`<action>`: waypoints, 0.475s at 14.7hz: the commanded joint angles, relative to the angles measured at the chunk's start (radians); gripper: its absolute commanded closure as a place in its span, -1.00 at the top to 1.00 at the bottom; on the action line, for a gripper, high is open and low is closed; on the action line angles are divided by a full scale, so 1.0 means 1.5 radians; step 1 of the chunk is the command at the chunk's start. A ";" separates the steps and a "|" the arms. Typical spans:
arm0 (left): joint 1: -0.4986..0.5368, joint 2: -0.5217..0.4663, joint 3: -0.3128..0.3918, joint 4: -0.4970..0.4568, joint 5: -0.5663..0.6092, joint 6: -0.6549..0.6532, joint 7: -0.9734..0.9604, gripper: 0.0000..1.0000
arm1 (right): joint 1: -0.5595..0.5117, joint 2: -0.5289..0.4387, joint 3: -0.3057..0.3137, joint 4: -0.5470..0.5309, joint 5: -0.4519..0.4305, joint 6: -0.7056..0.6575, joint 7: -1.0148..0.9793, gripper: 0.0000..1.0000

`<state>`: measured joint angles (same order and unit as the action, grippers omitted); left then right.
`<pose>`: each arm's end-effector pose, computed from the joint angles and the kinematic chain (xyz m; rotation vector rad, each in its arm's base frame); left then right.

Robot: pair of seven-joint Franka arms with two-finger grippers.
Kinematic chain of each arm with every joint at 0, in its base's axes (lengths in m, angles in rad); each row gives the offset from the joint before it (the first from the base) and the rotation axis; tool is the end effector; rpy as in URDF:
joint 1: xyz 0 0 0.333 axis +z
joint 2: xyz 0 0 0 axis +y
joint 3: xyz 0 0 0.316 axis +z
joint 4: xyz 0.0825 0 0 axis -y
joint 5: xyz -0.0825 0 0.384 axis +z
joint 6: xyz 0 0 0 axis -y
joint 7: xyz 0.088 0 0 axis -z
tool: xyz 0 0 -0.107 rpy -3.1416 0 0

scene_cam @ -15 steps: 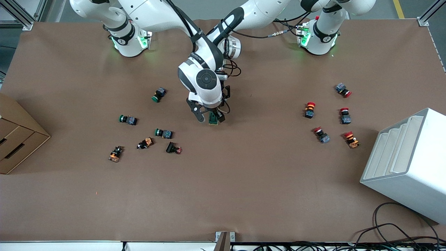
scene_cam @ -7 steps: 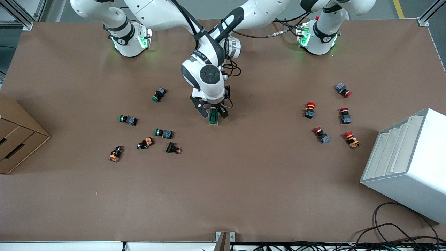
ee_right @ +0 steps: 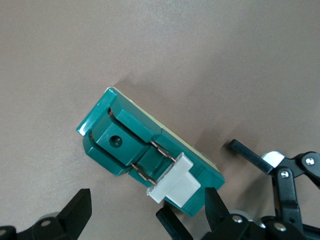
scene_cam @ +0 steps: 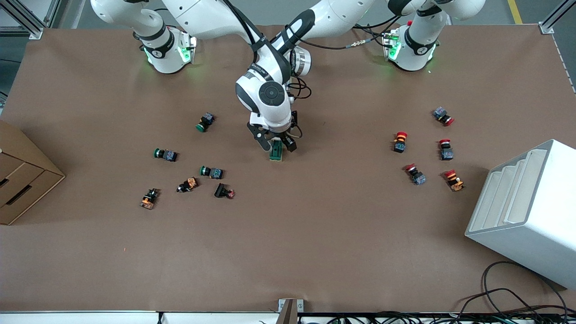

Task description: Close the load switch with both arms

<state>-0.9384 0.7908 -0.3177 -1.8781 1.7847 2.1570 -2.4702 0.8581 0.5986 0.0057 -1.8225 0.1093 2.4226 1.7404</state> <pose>0.2251 -0.5620 0.0908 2.7300 -0.1969 1.4253 0.4219 0.4942 0.2066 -2.7660 1.4397 0.1126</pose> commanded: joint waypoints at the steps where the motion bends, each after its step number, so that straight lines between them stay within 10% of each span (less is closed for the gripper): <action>1: 0.004 0.017 0.006 0.019 0.008 0.001 -0.010 0.97 | 0.009 0.011 -0.005 -0.008 0.003 0.028 0.005 1.00; 7: 0.005 0.018 0.006 0.023 0.006 0.001 -0.011 0.97 | 0.007 0.030 -0.006 -0.001 0.002 0.051 0.003 1.00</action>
<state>-0.9386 0.7954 -0.3177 -1.8735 1.7847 2.1525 -2.4730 0.8580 0.6021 0.0036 -1.8224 0.1109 2.4452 1.7404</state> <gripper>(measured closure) 0.013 0.000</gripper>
